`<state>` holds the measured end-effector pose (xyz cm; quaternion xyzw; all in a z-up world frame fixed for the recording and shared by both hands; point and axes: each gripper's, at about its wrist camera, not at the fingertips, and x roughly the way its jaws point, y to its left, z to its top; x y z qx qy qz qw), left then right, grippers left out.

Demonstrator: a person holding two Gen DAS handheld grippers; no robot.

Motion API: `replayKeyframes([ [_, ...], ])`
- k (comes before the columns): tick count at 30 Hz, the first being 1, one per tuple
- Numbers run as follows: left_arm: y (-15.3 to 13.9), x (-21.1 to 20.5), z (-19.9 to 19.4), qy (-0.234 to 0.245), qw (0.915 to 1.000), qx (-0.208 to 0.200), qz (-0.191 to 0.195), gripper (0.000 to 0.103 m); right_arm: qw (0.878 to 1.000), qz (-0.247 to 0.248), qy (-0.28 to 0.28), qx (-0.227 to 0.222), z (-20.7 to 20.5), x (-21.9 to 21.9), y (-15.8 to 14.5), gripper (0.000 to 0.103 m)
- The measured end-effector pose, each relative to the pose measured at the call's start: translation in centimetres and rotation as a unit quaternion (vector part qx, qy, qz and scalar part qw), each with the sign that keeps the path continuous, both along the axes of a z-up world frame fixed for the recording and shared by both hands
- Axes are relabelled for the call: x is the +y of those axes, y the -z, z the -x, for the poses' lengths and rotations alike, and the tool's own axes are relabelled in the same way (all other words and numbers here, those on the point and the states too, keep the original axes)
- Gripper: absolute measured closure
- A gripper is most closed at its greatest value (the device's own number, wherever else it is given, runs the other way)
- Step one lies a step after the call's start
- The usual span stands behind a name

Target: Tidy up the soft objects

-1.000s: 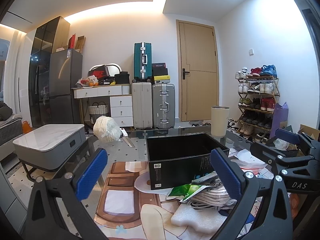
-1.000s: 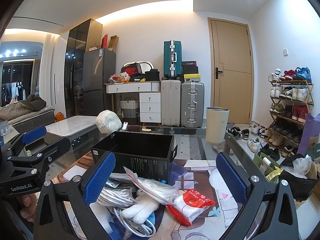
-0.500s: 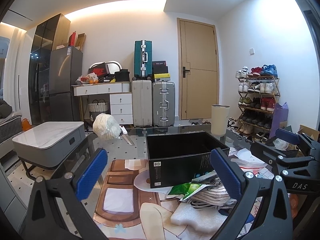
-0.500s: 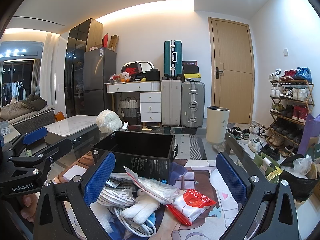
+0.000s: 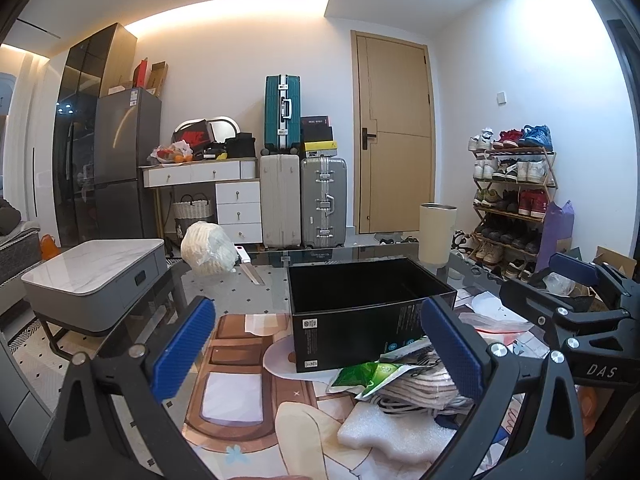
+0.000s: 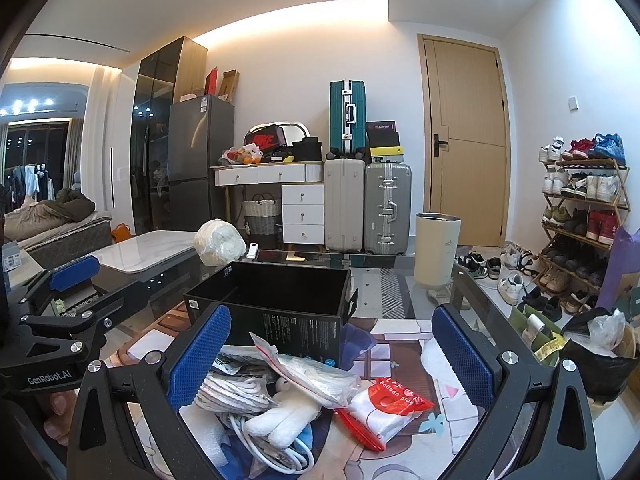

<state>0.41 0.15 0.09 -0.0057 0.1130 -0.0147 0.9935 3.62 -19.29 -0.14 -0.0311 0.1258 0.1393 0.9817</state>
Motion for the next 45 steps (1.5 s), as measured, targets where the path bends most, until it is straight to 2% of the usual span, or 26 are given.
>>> replayKeyframes([
  [5, 0.1, -0.1, -0.1, -0.013, 0.9999, 0.003, -0.004, 0.0, 1.0, 0.0, 0.0, 0.0, 0.0, 0.0, 0.0, 0.0],
  [14, 0.4, 0.7, -0.5, -0.018, 0.9995, 0.018, 0.016, 0.0, 1.0, 0.0, 0.0, 0.0, 0.0, 0.0, 0.0, 0.0],
  [17, 0.4, 0.6, -0.5, -0.038, 0.9991, 0.016, 0.007, 0.0, 1.0, 0.001, -0.001, 0.001, 0.0, 0.0, 0.0, 0.0],
  [28, 0.5, 0.7, -0.8, -0.047, 0.9986, 0.023, 0.006, 0.0, 1.0, -0.001, 0.0, -0.003, 0.2, 0.0, 0.2, 0.0],
  [33, 0.6, 0.8, -1.0, -0.082, 0.9962, 0.031, 0.0, 0.0, 1.0, -0.001, 0.004, -0.003, 0.5, 0.2, 0.3, 0.0],
  [42, 0.7, 1.2, -1.0, -0.099, 0.9947, 0.03, 0.003, 0.0, 1.0, 0.0, 0.011, -0.002, 0.0, -0.3, 0.1, 0.0],
  [45, 0.7, 1.1, -0.8, -0.084, 0.996, 0.03, 0.007, 0.0, 1.0, 0.002, 0.025, -0.005, 0.1, -0.4, 0.1, 0.0],
])
